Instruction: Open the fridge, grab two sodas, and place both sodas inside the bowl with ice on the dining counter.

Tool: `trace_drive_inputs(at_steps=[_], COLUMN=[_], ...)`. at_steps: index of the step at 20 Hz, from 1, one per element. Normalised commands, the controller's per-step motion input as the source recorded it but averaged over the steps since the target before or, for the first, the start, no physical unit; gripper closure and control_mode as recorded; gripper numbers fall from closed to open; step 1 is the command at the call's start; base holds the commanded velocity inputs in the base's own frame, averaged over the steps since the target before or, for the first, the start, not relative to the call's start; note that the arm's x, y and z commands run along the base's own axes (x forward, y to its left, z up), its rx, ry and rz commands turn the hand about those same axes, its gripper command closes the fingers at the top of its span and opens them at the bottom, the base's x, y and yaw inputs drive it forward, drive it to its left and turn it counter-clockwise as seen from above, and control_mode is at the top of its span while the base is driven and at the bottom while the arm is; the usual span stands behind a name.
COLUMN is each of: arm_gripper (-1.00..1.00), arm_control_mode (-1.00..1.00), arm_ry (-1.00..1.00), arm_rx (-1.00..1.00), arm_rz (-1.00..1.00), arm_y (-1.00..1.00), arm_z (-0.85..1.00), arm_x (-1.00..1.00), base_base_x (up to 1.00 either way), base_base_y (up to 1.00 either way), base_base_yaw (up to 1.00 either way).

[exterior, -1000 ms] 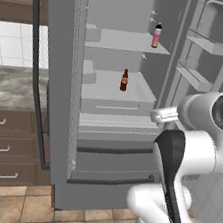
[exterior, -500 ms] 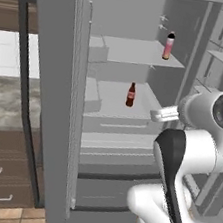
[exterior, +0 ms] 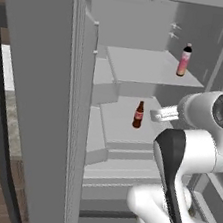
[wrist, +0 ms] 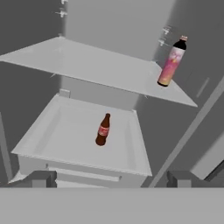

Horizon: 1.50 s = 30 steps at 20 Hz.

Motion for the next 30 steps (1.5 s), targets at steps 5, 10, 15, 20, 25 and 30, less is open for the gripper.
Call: trace_drive_inputs(at_steps=[5, 10, 15, 20, 25, 30], arm_gripper=[-1.0, -1.0, -1.0, -1.0, -1.0, -1.0], arm_control_mode=[1.0, 1.0, -1.0, -1.0, -1.0, -1.0], arm_ry=[0.0, 0.0, 0.0, 0.0, -0.06, -0.13], arm_rx=[0.0, 0.0, 0.09, 0.12, 0.08, 0.05], arm_rz=[0.0, 0.0, 0.0, -0.03, -0.15, -0.17], arm_y=[0.0, 0.0, -0.14, -0.14, 0.0, -0.03], arm_z=[0.0, 0.0, 0.01, 0.04, 0.0, 0.13], arm_x=[0.0, 0.0, 0.55, 0.89, 0.53, 0.2], base_base_x=[0.68, 0.75, 0.34, 0.0, 0.0, 0.0], base_base_y=[-0.12, -0.2, -0.06, 0.0, 0.0, 0.0], base_base_yaw=[-0.02, -0.03, 0.0, 0.0, 0.0, 0.0])
